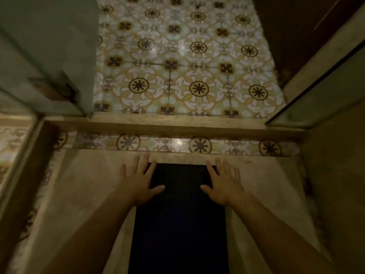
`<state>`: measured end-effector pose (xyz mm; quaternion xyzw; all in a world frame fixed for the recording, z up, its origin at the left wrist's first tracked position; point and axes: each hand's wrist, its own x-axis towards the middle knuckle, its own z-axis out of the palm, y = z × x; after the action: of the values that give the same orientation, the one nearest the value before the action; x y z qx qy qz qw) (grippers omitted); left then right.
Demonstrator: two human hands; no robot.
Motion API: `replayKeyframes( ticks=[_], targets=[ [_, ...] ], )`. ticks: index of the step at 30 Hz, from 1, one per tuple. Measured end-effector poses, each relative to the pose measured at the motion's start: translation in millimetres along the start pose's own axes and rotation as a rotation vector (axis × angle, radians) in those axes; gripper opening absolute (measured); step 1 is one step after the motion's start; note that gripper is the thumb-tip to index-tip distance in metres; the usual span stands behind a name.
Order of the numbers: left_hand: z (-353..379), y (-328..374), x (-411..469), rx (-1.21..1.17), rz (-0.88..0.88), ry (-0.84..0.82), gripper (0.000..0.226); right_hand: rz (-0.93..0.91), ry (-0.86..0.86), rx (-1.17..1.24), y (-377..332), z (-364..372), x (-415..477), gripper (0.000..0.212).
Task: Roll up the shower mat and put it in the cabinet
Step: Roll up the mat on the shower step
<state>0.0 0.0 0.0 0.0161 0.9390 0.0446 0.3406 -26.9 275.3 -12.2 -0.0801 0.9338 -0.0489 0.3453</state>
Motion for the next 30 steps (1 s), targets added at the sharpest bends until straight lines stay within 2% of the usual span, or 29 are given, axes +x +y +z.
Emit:
replayKeyframes(
  ticks=[3, 7, 9, 11, 13, 15, 18, 22, 27, 29, 30],
  targets=[
    [22, -3, 37, 0.126, 0.069, 0.081, 0.086, -0.011, 0.101, -0.068, 10, 24, 32, 0.081],
    [40, -10, 47, 0.190, 0.130, 0.059, 0.079, -0.116, 0.200, -0.112, 23, 39, 39, 0.071],
    [36, -12, 44, 0.189, 0.142, 0.105, 0.074, -0.164, 0.281, -0.140, 25, 35, 37, 0.068],
    [24, -12, 42, 0.178, 0.188, 0.228, 0.059, -0.209, 0.347, -0.167, 27, 25, 38, 0.059],
    [9, -11, 44, 0.195, 0.258, 0.366, 0.036, -0.225, 0.401, -0.179, 29, 14, 38, 0.039],
    [-2, -9, 47, 0.230, 0.304, 0.410, 0.022, -0.235, 0.408, -0.166, 32, 4, 40, 0.028],
    [-3, -8, 50, 0.253, 0.331, 0.433, 0.016, -0.246, 0.392, -0.184, 32, -1, 43, 0.027],
    [-3, -10, 55, 0.220, 0.300, 0.523, 0.011, -0.208, 0.493, -0.191, 29, -10, 50, 0.025],
    [-2, -12, 64, 0.086, 0.293, 0.377, 0.012, -0.284, 0.475, -0.270, 26, -4, 52, 0.020],
    [-6, -16, 65, -0.003, 0.281, 0.304, 0.019, -0.346, 0.448, -0.197, 32, -9, 53, 0.017],
    [-10, -17, 66, -0.028, 0.263, 0.271, 0.020, -0.361, 0.415, -0.147, 36, -13, 53, 0.024]
  ],
)
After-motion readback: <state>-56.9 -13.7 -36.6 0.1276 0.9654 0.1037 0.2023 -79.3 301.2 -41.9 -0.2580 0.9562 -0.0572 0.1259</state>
